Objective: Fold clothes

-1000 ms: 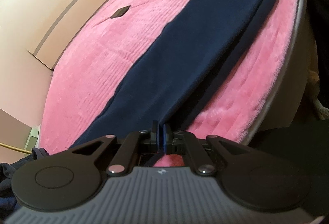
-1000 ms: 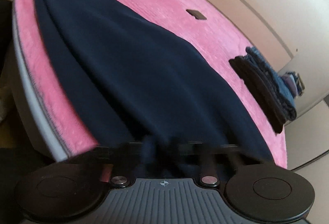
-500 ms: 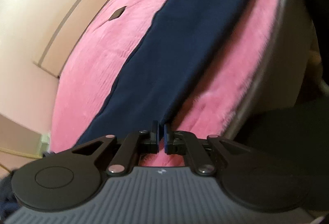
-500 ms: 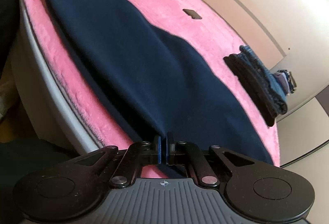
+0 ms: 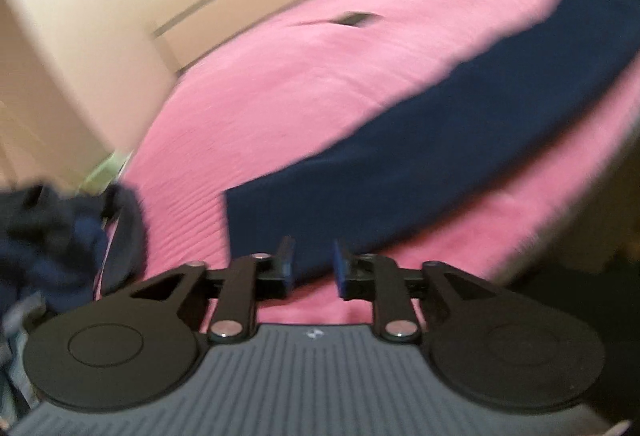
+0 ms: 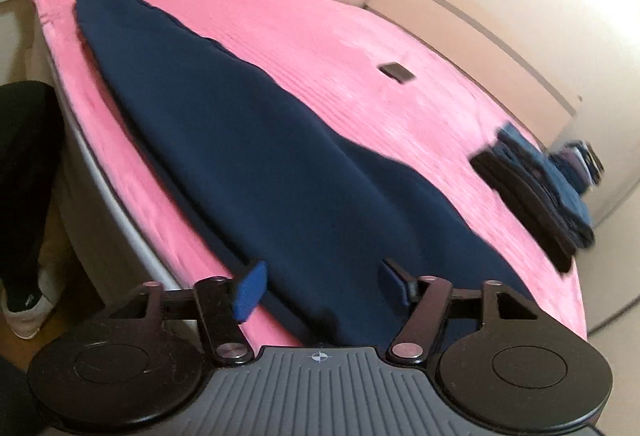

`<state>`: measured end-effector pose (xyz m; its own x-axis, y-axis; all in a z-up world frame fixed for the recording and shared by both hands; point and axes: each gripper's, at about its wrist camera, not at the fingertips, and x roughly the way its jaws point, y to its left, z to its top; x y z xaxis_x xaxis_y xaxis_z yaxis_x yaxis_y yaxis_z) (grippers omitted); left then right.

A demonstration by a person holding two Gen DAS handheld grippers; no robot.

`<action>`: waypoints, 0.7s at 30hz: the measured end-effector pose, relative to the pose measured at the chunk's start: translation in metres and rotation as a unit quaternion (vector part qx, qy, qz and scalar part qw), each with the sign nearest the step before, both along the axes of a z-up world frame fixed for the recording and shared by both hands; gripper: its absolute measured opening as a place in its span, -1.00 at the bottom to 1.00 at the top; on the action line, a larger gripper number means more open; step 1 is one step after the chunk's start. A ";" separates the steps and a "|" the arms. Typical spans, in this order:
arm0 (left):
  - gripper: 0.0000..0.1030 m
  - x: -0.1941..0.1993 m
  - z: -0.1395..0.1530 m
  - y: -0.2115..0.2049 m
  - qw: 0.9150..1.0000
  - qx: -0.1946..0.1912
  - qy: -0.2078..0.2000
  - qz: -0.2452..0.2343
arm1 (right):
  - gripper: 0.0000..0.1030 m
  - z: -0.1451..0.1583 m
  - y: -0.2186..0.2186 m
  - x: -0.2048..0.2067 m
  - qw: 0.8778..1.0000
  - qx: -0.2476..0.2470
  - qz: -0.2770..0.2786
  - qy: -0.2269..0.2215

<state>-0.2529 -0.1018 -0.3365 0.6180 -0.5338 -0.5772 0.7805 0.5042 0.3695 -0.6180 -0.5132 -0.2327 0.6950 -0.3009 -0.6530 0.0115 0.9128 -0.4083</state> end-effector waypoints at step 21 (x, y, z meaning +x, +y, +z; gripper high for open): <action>-0.75 0.066 0.010 0.045 0.979 -0.144 0.128 -0.072 | 0.28 -0.022 0.043 0.115 0.995 0.013 0.091 0.027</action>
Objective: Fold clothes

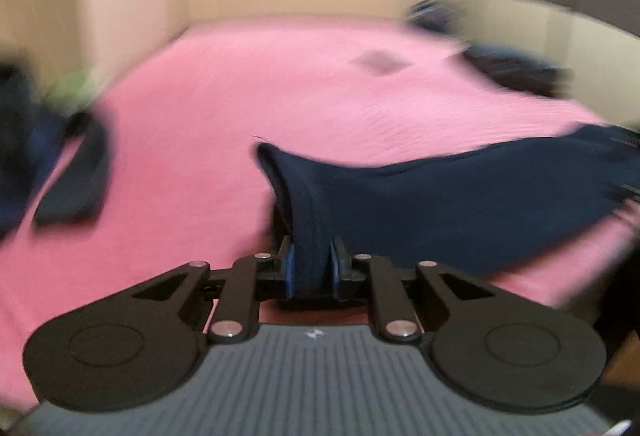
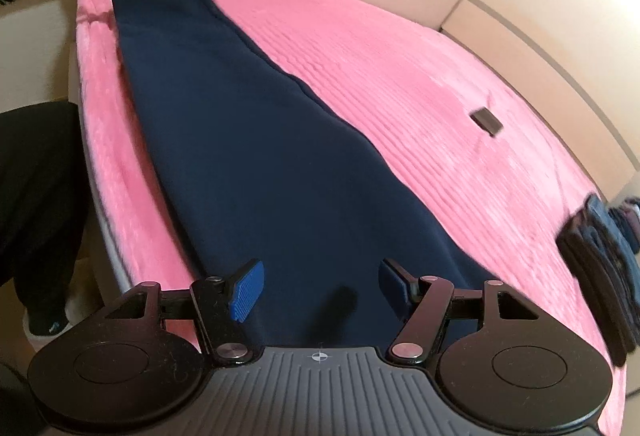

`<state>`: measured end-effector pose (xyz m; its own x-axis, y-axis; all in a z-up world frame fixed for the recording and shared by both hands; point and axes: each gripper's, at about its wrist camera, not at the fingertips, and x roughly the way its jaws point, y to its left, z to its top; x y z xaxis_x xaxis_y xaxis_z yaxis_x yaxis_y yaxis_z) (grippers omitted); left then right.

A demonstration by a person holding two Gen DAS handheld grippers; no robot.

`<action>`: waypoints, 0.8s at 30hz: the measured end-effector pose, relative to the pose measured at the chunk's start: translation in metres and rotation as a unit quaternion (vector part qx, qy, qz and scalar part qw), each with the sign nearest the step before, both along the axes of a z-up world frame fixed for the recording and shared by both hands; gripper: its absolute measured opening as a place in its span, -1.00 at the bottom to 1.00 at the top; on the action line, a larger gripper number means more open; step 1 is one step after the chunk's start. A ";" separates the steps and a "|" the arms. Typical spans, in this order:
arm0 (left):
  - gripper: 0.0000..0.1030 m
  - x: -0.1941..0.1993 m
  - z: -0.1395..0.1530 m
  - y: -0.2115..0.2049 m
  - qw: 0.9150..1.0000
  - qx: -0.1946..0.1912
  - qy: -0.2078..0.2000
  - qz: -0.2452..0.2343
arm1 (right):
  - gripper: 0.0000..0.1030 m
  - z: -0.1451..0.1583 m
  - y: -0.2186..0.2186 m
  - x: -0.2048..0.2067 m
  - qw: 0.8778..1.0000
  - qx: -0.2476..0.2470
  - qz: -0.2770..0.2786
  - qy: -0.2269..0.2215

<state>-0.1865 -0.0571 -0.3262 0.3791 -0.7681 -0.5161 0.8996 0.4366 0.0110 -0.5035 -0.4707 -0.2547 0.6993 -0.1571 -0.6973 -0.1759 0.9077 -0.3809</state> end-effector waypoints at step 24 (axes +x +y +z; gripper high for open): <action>-0.29 0.049 -0.015 -0.024 0.992 0.096 0.009 0.086 | 0.29 -0.009 0.003 0.032 0.998 0.056 -0.029 -0.009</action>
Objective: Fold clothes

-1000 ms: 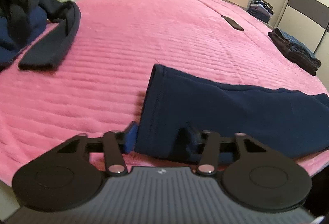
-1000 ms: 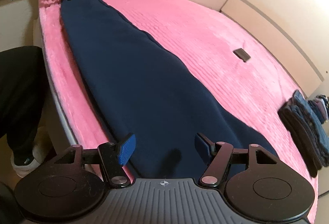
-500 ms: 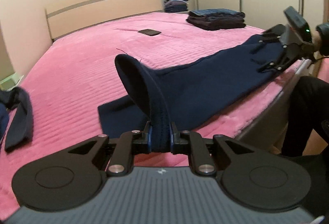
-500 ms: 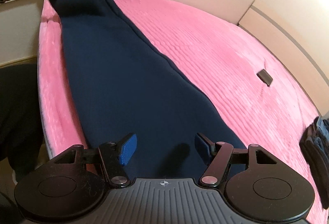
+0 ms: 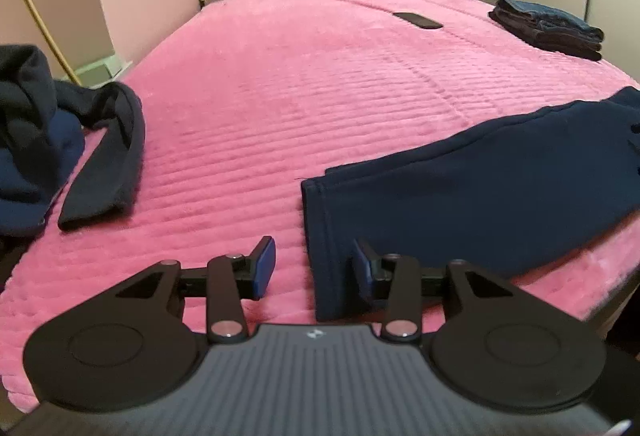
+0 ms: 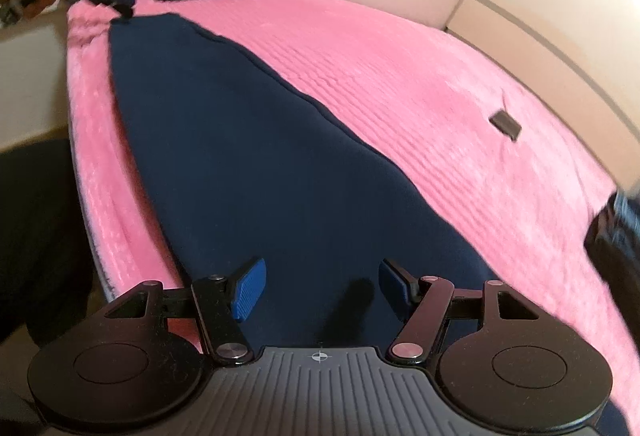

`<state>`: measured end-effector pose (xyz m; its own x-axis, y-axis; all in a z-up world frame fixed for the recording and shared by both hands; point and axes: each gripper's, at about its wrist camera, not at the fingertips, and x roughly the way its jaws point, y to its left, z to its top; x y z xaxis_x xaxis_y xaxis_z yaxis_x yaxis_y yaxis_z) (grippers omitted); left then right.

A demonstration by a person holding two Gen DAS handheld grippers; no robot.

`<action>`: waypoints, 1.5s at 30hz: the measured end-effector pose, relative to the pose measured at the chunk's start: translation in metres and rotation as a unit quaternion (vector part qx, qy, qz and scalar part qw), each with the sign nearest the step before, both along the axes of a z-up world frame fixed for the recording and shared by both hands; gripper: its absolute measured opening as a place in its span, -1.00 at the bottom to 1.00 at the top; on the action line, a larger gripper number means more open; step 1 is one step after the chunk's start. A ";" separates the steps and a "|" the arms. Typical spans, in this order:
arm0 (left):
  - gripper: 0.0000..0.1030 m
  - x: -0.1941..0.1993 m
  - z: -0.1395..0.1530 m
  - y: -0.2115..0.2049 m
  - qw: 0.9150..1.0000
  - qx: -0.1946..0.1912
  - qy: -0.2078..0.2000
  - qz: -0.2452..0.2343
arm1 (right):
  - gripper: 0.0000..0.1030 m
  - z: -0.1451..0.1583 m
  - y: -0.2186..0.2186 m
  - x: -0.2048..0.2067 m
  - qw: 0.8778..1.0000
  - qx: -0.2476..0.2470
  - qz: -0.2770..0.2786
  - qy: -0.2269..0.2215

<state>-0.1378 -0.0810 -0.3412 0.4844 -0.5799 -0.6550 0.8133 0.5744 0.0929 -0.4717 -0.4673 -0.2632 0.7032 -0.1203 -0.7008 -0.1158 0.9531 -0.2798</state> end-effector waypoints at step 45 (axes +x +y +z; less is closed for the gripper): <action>0.09 -0.242 -0.008 -0.507 0.819 0.043 0.143 -0.553 | 0.57 0.054 -0.223 -0.167 0.924 0.111 -0.325 -0.168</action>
<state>-0.3796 -0.5883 -0.3488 -0.4881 -0.5053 -0.7116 0.8269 -0.5285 -0.1920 -0.6382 -0.6905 -0.2087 0.7149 -0.4729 -0.5150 0.5592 0.8289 0.0151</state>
